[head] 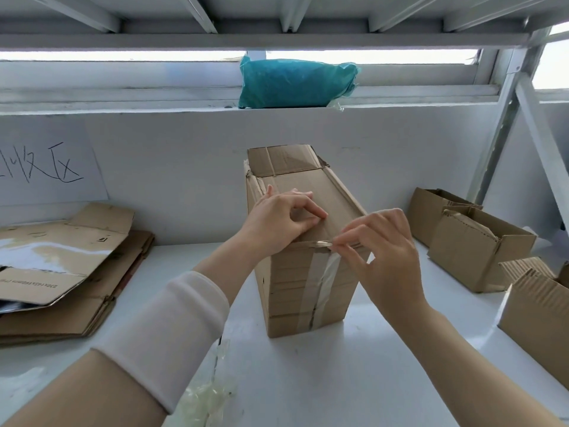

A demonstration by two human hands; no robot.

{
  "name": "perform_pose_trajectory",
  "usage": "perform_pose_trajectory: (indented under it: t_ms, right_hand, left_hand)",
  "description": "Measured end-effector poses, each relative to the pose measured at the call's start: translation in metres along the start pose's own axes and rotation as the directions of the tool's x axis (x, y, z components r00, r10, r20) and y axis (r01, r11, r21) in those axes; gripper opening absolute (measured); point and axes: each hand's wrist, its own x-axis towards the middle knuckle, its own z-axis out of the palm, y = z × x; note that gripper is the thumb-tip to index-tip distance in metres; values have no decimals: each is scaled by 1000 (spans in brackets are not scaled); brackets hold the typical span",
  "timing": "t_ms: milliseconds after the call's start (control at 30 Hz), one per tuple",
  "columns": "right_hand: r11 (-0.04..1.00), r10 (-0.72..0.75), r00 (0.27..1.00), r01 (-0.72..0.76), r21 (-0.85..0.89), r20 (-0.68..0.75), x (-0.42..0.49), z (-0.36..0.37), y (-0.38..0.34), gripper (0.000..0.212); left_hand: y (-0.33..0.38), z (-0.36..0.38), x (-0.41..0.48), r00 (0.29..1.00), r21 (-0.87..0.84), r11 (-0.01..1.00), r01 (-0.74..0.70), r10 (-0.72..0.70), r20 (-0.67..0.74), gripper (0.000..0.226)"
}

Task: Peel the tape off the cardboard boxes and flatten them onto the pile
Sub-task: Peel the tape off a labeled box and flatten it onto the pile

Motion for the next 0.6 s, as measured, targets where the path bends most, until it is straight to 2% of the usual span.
perform_pose_trajectory:
  t_ms: [67,167,300,433,533,600]
  right_hand:
    - [991,-120,989,114,-73,-90,-9,-1,-2,18]
    - [972,-199,974,183,-147,-104,-24,3,-1,13]
    - [968,-226,971,216,-127,-74,-23,10,3,11]
    - [968,-228,972,220,-122,-52,-25,13,5,6]
    - [957,-214,973,191,-217,-87,-24,14,4,16]
    - [943,-214,971,177,-283,-106,-24,15,2,24]
  left_hand:
    - [0,0,0,1000,-1,1000,-4,4,6,17]
    - [4,2,2,1000,26,1000,-15,15,16,15]
    - [10,0,6,999,16,1000,11,-12,48,26]
    - [22,-6,12,984,113,993,25,-44,172,36]
    - [30,-5,14,965,177,984,19,-64,253,37]
    - [31,-2,16,966,164,986,8,-50,255,33]
